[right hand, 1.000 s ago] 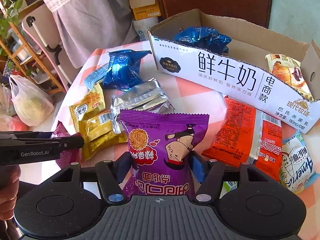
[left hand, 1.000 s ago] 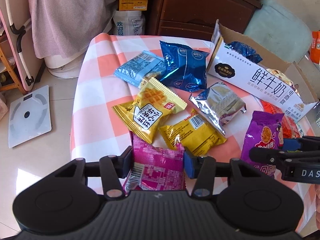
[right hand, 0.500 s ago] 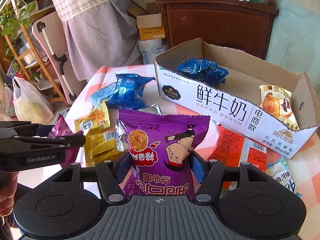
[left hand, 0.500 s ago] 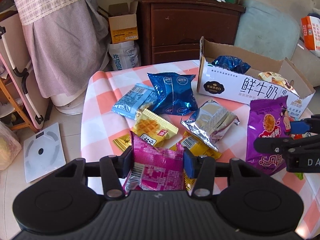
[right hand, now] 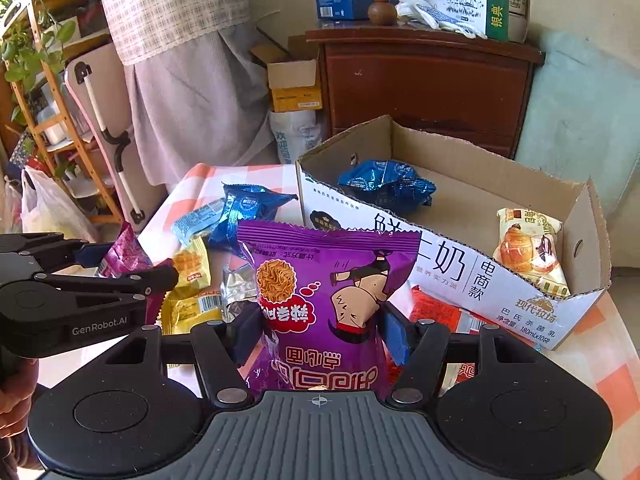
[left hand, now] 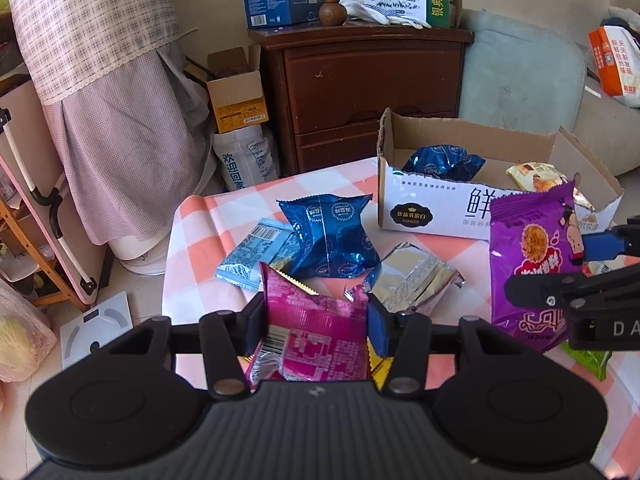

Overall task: Organize snacks
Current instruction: 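Lift purple bag with right gripper while left gripper lifts pink bag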

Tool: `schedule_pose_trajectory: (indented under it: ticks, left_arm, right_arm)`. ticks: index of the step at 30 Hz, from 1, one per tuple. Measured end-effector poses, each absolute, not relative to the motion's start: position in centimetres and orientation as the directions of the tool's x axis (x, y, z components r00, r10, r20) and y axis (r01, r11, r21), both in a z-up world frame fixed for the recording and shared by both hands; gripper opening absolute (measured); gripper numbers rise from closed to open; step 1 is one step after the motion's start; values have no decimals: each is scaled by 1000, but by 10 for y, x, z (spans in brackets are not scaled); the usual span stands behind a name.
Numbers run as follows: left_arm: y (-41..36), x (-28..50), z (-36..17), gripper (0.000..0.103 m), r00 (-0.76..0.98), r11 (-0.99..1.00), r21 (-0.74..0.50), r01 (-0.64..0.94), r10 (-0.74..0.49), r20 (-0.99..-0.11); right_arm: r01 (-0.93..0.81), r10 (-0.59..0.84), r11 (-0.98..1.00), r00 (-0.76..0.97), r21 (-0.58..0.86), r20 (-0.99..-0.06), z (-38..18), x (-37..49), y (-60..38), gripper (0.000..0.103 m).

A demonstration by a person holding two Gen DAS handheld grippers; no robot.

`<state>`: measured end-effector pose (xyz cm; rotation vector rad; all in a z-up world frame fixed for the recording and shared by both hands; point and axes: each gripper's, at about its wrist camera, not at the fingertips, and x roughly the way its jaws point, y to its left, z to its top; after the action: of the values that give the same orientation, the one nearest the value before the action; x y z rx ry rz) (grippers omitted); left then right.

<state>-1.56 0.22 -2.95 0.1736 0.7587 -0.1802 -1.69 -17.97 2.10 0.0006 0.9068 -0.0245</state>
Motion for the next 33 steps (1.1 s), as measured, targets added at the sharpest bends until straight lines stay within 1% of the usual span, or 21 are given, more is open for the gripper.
schedule_pose_trajectory:
  ticks: [9, 13, 20, 25, 33]
  left_arm:
    - [-13, -8, -17, 49, 740, 967, 92, 237, -119, -662]
    - [-19, -2, -5, 49, 761, 964, 84, 252, -143, -633]
    - [-29, 16, 12, 49, 779, 961, 49, 271, -189, -598]
    - [-42, 30, 19, 49, 763, 946, -23, 325, -276, -585]
    - [-72, 52, 18, 49, 752, 927, -43, 373, -329, -571]
  right_arm:
    - [52, -40, 999, 650, -8, -759, 33, -18, -193, 63]
    - [79, -51, 997, 679, 4, -732, 44, -18, -204, 63]
    - [184, -105, 982, 736, 49, -669, 68, -21, -242, 63]
    - [260, -149, 962, 757, 84, -636, 78, -22, -266, 63]
    - [366, -219, 920, 774, 138, -594, 86, -21, -296, 63]
